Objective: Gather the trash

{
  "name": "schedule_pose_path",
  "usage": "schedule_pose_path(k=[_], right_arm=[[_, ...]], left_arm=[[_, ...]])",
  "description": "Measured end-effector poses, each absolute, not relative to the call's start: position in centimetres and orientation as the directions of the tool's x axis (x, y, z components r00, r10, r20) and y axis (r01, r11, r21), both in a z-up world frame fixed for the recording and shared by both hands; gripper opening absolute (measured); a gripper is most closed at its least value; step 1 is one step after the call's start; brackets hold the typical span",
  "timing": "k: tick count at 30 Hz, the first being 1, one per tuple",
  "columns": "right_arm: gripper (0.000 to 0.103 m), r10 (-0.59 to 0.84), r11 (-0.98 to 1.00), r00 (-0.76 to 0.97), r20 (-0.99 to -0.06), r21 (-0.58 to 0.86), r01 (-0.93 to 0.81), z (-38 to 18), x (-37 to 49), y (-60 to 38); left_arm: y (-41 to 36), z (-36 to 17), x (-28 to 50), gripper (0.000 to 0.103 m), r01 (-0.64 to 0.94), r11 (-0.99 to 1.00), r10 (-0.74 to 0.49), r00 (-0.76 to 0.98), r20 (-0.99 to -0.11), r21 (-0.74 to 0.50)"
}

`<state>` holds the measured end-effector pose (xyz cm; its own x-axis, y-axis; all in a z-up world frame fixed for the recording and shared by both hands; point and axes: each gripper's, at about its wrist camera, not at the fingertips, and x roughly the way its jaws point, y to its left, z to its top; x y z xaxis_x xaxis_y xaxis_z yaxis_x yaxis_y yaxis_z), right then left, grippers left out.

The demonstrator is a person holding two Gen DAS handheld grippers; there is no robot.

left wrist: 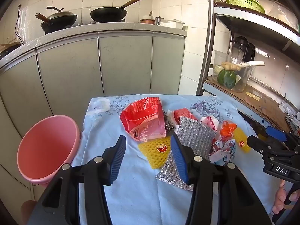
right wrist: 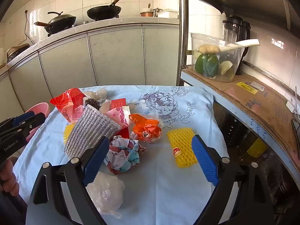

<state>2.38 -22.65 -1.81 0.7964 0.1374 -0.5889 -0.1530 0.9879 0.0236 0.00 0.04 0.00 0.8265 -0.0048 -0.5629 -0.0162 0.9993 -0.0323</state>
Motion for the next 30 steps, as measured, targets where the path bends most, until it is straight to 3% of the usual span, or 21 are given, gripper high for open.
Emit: schedule_pose_path(k=[30], right_arm=[[0.09, 0.139, 0.986, 0.799, -0.585, 0.011, -0.164, -1.3, 2.37, -22.15]], left_arm=[[0.25, 0.85, -0.4, 0.049, -0.014, 0.999, -0.005, 0.836, -0.548, -0.03]])
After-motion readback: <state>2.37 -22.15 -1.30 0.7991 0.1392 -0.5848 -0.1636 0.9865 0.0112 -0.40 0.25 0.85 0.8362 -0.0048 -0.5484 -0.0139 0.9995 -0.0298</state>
